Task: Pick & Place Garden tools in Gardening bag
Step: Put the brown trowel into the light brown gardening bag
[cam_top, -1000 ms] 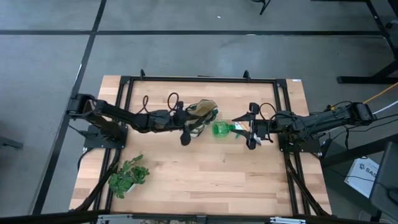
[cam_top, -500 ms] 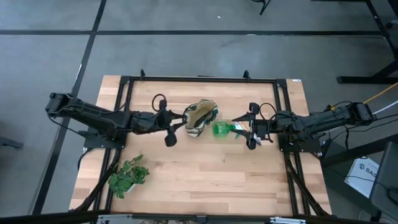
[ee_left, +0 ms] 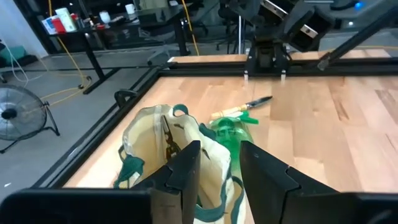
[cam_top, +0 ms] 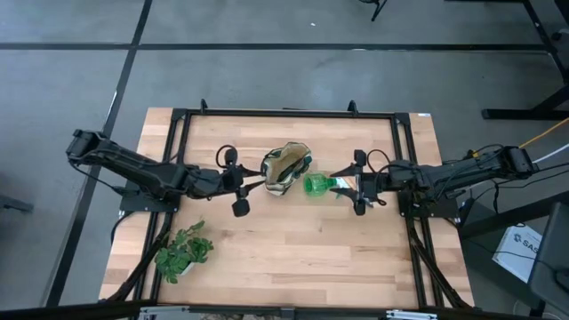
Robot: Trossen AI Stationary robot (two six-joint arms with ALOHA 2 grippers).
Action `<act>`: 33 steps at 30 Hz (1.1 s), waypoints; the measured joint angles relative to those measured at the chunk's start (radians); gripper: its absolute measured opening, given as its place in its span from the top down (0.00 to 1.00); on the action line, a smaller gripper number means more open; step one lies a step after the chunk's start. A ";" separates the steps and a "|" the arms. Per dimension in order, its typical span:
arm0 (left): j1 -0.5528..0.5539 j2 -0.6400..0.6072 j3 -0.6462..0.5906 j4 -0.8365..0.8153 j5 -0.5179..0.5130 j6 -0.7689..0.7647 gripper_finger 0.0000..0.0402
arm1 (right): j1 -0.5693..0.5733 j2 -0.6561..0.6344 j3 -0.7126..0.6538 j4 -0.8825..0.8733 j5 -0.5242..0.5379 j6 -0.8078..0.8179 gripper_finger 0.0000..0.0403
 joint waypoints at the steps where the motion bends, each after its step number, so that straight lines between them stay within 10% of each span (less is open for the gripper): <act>1: 0.000 0.003 0.000 0.000 -0.001 0.000 0.74 | 0.000 0.000 0.000 -0.006 0.000 0.000 0.51; 16: 0.003 -0.021 -0.317 0.524 0.043 -0.002 0.75 | 0.004 0.000 0.000 -0.148 0.000 0.163 0.51; 27: 0.003 -0.021 -0.324 0.534 0.147 -0.054 0.75 | 0.001 0.000 0.042 -0.371 0.338 0.493 0.51; 33: 0.003 -0.021 -0.324 0.534 0.146 -0.056 0.75 | 0.001 0.002 0.103 -0.598 0.348 0.673 0.51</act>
